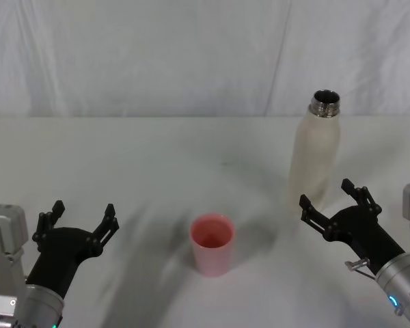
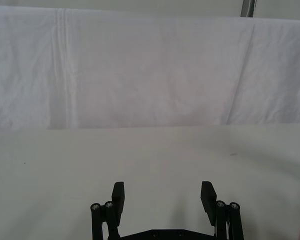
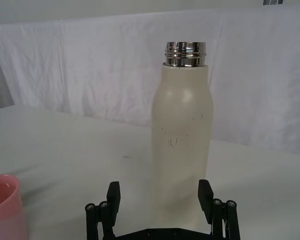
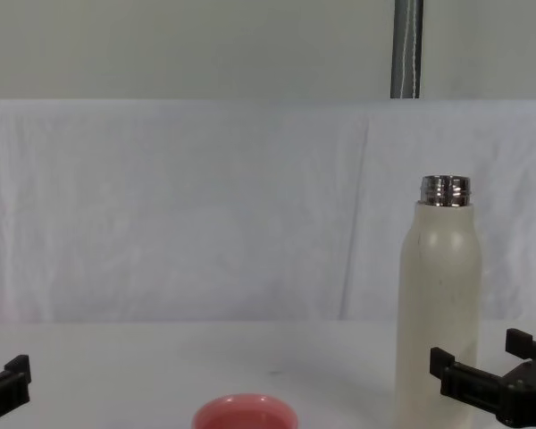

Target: Grasp the thermos with one hand and pour water into the cup lid.

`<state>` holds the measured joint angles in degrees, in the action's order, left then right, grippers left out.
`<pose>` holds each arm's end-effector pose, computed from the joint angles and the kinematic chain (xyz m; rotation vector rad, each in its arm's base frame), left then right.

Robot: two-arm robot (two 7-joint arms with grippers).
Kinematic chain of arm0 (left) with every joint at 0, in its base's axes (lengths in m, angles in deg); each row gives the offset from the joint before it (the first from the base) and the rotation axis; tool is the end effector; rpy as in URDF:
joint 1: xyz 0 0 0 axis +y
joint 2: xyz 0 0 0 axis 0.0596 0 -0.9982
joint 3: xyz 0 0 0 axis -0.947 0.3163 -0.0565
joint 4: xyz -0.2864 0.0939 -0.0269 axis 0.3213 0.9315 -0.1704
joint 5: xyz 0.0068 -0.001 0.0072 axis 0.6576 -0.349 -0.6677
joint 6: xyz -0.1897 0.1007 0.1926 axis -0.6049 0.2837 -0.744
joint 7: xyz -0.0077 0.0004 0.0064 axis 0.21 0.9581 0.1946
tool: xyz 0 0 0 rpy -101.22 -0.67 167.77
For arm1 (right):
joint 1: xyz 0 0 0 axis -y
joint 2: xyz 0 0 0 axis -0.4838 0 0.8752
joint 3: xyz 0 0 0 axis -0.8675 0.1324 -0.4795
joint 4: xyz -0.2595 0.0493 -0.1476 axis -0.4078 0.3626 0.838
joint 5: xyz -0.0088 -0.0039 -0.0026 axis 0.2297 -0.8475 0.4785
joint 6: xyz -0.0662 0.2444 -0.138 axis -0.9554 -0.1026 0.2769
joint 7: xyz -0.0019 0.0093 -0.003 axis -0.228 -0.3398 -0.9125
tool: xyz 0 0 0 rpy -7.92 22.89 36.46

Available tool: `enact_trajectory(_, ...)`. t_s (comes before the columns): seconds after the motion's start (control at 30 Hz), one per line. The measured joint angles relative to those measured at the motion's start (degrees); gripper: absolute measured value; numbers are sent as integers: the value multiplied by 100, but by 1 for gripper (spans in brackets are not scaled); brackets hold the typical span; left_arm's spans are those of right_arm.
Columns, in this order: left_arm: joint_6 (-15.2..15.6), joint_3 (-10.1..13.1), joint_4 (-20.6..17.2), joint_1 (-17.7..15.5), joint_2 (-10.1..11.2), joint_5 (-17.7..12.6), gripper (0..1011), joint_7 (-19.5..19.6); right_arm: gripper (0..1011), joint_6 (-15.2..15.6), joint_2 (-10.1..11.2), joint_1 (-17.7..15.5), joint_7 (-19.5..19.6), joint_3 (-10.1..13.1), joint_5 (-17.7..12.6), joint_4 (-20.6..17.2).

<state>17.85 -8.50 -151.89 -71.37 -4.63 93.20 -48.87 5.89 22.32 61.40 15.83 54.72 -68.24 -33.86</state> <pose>0.2295 0.0428 -0.2968 -0.0378 0.0141 1.4460 0.3013 -0.0066 -0.3125 0.0425 -0.0517 -1.0959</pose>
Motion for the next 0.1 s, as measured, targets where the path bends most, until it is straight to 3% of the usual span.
enact_trajectory(0.1,0,0,0,0,0,0,1001,0,1003,2,0,4,-2,-2,-2,4)
